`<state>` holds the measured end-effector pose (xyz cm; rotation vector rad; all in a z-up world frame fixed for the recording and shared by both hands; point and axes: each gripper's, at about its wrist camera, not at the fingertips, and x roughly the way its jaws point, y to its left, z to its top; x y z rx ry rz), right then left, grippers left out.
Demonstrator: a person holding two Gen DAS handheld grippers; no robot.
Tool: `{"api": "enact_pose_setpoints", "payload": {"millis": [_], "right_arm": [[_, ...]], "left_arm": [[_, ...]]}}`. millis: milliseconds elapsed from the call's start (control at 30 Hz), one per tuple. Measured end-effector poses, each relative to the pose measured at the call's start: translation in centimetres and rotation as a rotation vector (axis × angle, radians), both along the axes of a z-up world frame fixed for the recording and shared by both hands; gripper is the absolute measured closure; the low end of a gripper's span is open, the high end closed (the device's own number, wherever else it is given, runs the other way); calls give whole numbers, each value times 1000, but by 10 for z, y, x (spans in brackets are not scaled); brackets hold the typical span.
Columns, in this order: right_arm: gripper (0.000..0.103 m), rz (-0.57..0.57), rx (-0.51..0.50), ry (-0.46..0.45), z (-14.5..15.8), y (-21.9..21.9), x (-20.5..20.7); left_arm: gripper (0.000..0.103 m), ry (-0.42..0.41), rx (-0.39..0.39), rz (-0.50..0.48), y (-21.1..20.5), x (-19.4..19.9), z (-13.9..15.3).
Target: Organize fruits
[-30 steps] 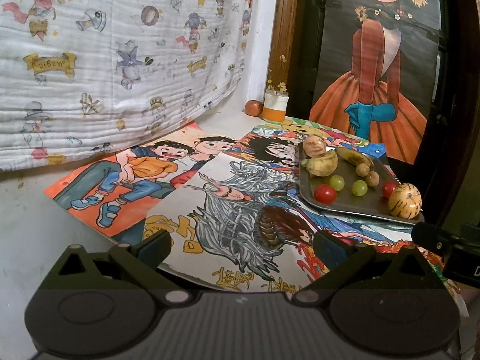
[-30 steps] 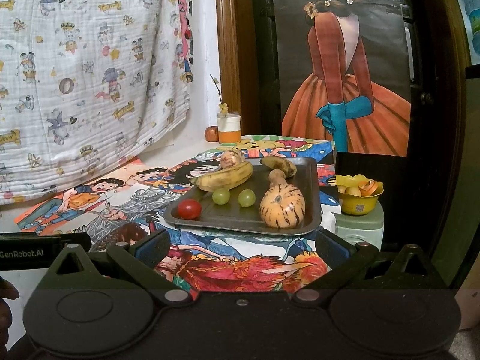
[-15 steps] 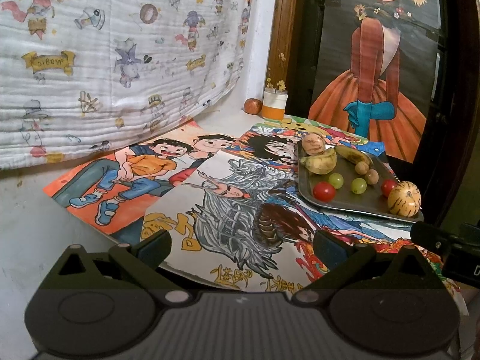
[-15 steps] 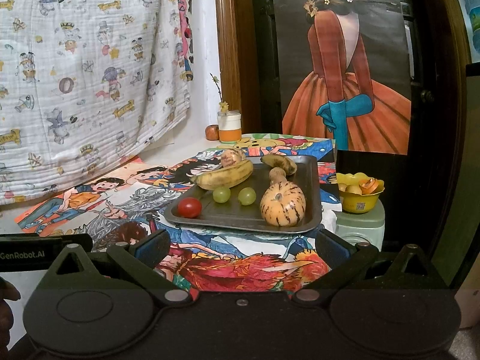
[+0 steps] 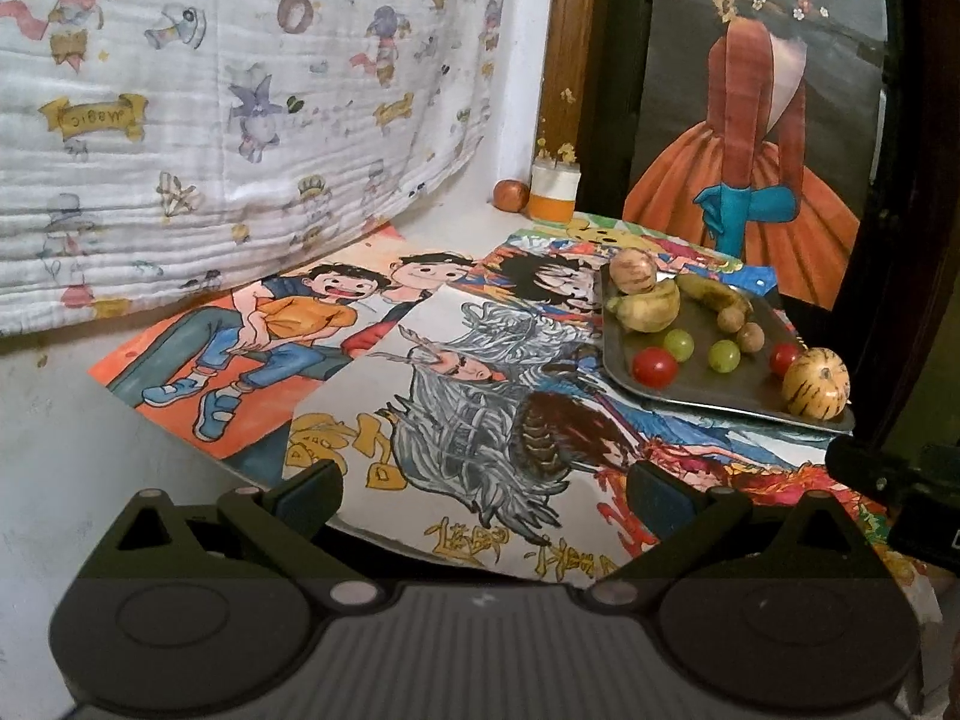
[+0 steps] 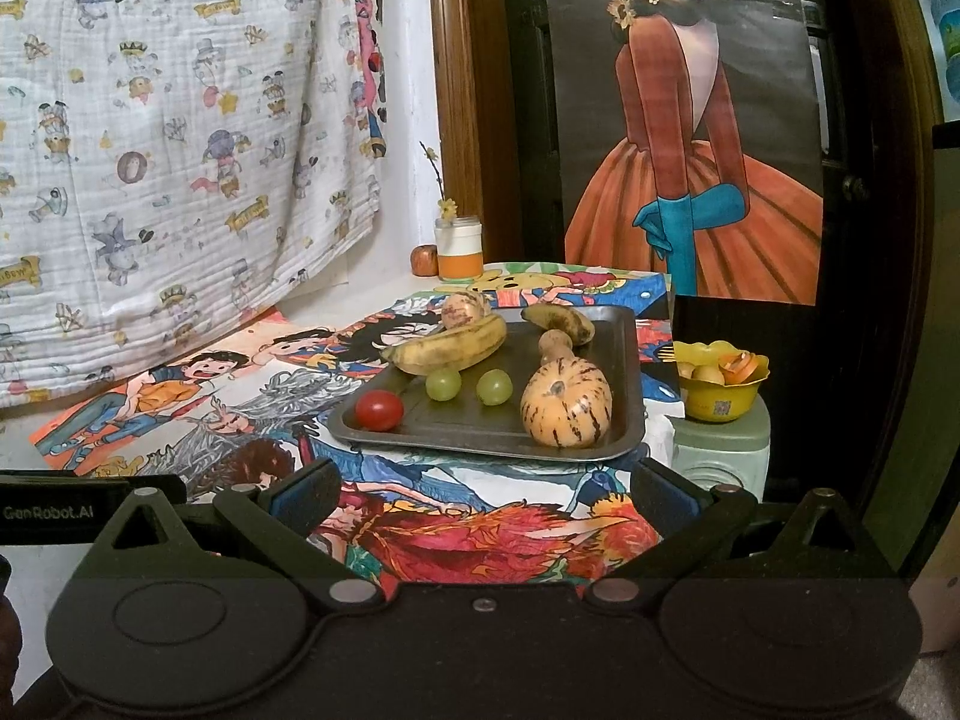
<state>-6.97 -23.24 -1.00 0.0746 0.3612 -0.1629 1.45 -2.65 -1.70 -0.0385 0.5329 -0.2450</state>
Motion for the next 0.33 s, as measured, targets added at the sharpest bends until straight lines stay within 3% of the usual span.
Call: {"api": "enact_pose_setpoints", "payload": {"millis": [333], "right_arm": [[1, 0, 1, 2, -1, 1, 0]], "left_arm": [[0, -6, -26, -20, 3, 0, 3]]}}
